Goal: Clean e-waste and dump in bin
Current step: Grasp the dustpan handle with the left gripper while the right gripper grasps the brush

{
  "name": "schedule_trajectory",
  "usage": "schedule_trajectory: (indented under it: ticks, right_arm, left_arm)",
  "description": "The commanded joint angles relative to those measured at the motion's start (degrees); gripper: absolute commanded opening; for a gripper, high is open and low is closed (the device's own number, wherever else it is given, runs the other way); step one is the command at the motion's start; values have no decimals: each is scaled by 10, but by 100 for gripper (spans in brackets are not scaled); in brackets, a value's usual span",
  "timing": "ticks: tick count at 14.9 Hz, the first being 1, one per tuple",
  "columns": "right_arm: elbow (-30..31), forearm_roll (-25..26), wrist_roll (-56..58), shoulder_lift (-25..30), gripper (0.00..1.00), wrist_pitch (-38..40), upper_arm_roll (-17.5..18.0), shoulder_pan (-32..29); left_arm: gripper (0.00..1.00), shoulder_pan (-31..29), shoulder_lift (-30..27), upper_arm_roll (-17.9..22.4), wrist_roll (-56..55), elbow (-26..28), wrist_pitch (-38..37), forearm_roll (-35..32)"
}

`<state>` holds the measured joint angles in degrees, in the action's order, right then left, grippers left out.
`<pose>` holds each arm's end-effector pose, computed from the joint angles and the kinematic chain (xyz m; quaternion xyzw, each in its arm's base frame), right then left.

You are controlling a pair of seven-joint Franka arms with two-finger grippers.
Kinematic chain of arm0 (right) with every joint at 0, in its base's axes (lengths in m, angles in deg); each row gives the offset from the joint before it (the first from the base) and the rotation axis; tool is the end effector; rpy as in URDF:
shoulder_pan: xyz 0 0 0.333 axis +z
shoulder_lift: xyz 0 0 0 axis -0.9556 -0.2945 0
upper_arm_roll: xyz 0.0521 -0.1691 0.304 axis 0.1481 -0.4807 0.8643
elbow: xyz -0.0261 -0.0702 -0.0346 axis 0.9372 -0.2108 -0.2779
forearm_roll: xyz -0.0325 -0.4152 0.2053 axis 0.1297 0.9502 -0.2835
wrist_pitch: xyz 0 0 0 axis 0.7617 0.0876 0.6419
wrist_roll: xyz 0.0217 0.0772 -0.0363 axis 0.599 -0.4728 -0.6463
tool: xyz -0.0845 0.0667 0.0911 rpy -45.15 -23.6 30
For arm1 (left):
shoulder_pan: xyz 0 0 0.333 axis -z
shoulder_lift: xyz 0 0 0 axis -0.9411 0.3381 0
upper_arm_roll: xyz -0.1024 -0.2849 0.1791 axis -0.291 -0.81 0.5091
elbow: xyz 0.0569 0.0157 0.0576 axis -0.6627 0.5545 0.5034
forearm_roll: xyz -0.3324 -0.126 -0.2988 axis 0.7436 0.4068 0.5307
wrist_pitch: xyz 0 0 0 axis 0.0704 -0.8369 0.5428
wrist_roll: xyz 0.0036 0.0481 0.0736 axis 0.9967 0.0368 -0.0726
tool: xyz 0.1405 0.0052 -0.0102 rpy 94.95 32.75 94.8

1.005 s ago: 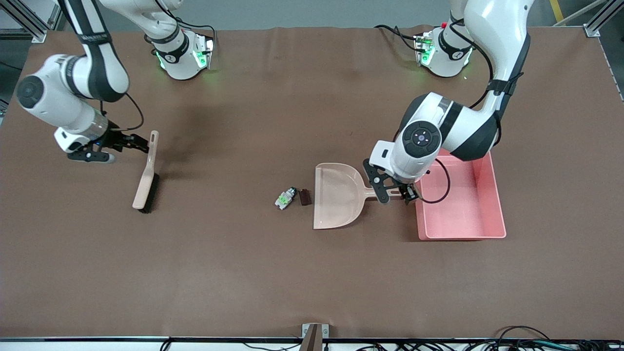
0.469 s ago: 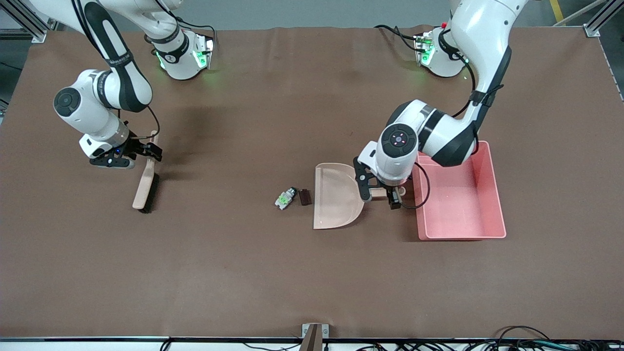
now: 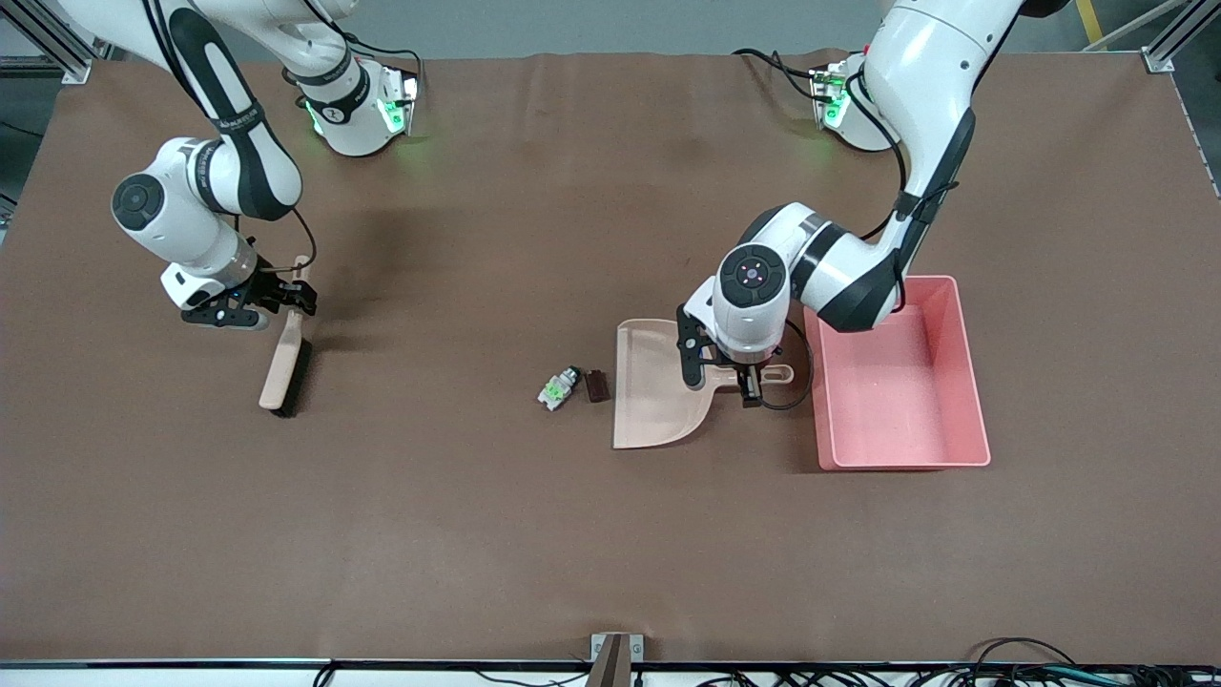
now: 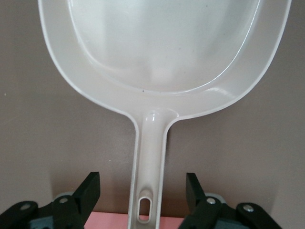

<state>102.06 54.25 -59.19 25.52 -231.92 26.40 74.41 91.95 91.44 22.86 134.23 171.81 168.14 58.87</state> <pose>0.4707 -0.0489 0.1616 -0.9991 0.0394 0.0063 0.0137 0.6234 -0.3926 0.2179 -0.7190 0.6911 0.0456 0.0581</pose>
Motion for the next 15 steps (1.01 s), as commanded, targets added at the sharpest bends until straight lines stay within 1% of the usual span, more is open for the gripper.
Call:
schedule_trajectory:
  ticks: [1, 2, 3, 5, 7, 9, 12, 14, 15]
  right_arm:
    - [13, -10, -4, 10, 52, -8, 3, 6]
    - [13, -11, -4, 10, 44, -8, 3, 7]
    - [13, -11, -4, 10, 38, -8, 4, 7]
    - [13, -11, -4, 10, 29, -8, 4, 7]
    - [13, -11, -4, 11, 16, -8, 4, 7]
    - [14, -11, -4, 11, 6, -8, 4, 7]
    - [14, -11, -4, 13, 0, -8, 4, 7]
    - [13, -11, -4, 13, 0, -8, 4, 14]
    - [12, -11, -5, 13, 0, -9, 4, 29]
  left_arm:
    - [80, 3, 11, -2, 6, -6, 13, -13]
    - [79, 3, 14, -2, 6, -7, 14, -13]
    - [76, 3, 15, -2, 6, -5, 14, -13]
    - [76, 3, 22, -2, 7, -7, 15, -14]
    - [76, 6, 25, -2, 7, -8, 16, -14]
    - [76, 10, 28, -2, 7, -9, 20, -15]
    - [74, 10, 32, -2, 7, -9, 20, -22]
    - [72, 10, 35, -2, 6, -10, 20, -35]
    - [71, 10, 36, -2, 6, -10, 20, -35]
